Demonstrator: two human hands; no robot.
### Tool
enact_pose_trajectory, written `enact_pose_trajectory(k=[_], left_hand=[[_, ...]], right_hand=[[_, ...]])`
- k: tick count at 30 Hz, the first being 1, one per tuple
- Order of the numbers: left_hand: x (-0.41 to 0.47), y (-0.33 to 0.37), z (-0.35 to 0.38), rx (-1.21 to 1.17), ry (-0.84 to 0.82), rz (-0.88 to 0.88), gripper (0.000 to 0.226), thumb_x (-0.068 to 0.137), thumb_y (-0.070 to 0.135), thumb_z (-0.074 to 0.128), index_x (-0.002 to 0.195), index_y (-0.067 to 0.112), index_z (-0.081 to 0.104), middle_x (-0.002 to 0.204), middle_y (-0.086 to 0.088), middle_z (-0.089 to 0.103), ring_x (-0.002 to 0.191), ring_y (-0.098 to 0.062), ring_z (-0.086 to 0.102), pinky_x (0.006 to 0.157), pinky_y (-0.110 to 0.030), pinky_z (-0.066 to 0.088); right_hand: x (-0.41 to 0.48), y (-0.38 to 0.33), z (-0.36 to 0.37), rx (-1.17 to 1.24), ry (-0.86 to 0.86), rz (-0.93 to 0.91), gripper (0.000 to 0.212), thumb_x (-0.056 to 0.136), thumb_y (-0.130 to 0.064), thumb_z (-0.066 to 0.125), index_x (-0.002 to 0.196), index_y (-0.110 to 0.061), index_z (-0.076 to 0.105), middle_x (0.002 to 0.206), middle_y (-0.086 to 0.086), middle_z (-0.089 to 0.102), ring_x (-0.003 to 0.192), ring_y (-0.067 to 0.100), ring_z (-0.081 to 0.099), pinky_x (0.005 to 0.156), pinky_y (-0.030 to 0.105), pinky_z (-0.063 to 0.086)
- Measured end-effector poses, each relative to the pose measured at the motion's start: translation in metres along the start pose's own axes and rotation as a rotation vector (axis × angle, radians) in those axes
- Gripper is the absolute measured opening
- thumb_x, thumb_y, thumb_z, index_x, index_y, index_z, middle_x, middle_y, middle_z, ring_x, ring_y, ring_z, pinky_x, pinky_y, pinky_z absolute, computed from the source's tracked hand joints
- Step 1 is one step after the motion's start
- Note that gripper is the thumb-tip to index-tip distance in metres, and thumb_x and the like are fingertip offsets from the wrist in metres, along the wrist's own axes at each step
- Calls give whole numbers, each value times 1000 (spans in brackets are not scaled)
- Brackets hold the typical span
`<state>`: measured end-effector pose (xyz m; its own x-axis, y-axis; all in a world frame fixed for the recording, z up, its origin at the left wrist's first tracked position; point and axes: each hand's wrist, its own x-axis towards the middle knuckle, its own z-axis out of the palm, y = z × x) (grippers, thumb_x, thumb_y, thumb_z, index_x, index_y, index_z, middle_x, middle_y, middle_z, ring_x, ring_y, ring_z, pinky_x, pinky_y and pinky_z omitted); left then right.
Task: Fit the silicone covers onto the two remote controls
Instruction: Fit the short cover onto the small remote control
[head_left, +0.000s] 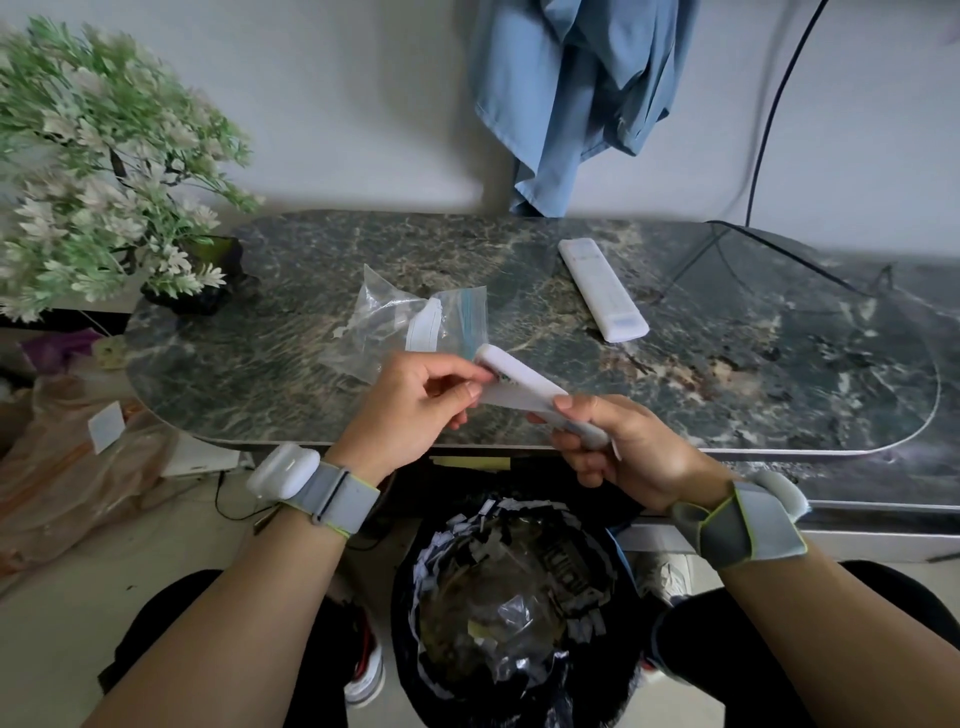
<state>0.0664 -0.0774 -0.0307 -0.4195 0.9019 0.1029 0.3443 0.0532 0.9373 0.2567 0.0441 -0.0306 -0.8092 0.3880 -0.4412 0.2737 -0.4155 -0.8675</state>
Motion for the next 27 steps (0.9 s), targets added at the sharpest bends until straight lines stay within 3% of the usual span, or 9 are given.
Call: enact_pose_trajectory(k=[2, 5, 6, 9, 10, 13, 19, 24, 27], left_hand=[[-1, 0, -2, 133, -64, 4, 24, 88, 3, 62, 93, 25, 73, 66, 9, 66, 57, -8, 59, 61, -26, 54], [-3, 4, -1, 289, -131, 22, 23, 89, 5, 60, 101, 20, 73, 65, 20, 62, 58, 4, 59, 60, -11, 46], [-4, 5, 0, 328, -139, 34, 23, 89, 5, 59, 102, 19, 73, 66, 20, 62, 59, 4, 59, 58, -10, 44], [-5, 4, 0, 361, -106, 64, 20, 86, 4, 59, 95, 16, 72, 66, 1, 66, 56, -14, 59, 56, -24, 47], [-5, 3, 0, 363, -86, 87, 17, 84, 3, 61, 92, 15, 71, 64, -3, 65, 55, -16, 56, 55, -21, 43], [-6, 0, 1, 368, -36, 142, 13, 81, 3, 65, 88, 13, 70, 63, -4, 63, 57, -15, 53, 55, -14, 38], [-6, -3, 1, 347, 4, 146, 11, 77, 6, 69, 86, 12, 70, 68, -3, 66, 62, -16, 60, 61, -27, 50], [-7, -4, 1, 349, -4, 140, 10, 73, 3, 72, 78, 11, 69, 67, 1, 67, 61, -14, 62, 59, -28, 53], [-7, -5, 0, 416, -49, 114, 9, 73, 8, 73, 76, 16, 71, 68, 6, 68, 62, -9, 62, 60, -28, 53]], right_hand=[[0, 1, -1, -43, 23, -11, 42, 64, -43, 71, 88, -10, 59, 63, -1, 40, 46, 9, 27, 44, 23, 22], [1, 1, -2, -98, 53, -20, 28, 67, -38, 72, 66, -18, 52, 64, 1, 40, 46, 11, 27, 44, 25, 20], [2, 2, -2, -109, 59, -21, 28, 69, -37, 72, 65, -18, 51, 64, 1, 40, 46, 11, 27, 44, 25, 20], [2, 3, -1, -120, 77, -23, 33, 67, -41, 73, 70, -16, 50, 64, 1, 40, 46, 11, 27, 45, 26, 19], [2, 2, -1, -125, 86, -27, 36, 65, -43, 73, 72, -16, 50, 64, 1, 40, 47, 11, 27, 45, 26, 19], [3, 0, -2, -169, 114, -50, 43, 63, -47, 73, 79, -13, 51, 66, 2, 39, 50, 12, 26, 46, 27, 18], [3, -1, -2, -214, 148, -82, 49, 64, -49, 71, 88, -11, 52, 68, 4, 37, 50, 13, 25, 45, 26, 19], [2, 0, -7, -327, 203, -125, 32, 73, -40, 73, 66, -13, 57, 59, 1, 35, 46, 12, 29, 42, 25, 23], [0, 1, -8, -406, 230, -153, 16, 83, -27, 73, 82, -11, 72, 51, -6, 41, 45, 10, 37, 41, 21, 29]])
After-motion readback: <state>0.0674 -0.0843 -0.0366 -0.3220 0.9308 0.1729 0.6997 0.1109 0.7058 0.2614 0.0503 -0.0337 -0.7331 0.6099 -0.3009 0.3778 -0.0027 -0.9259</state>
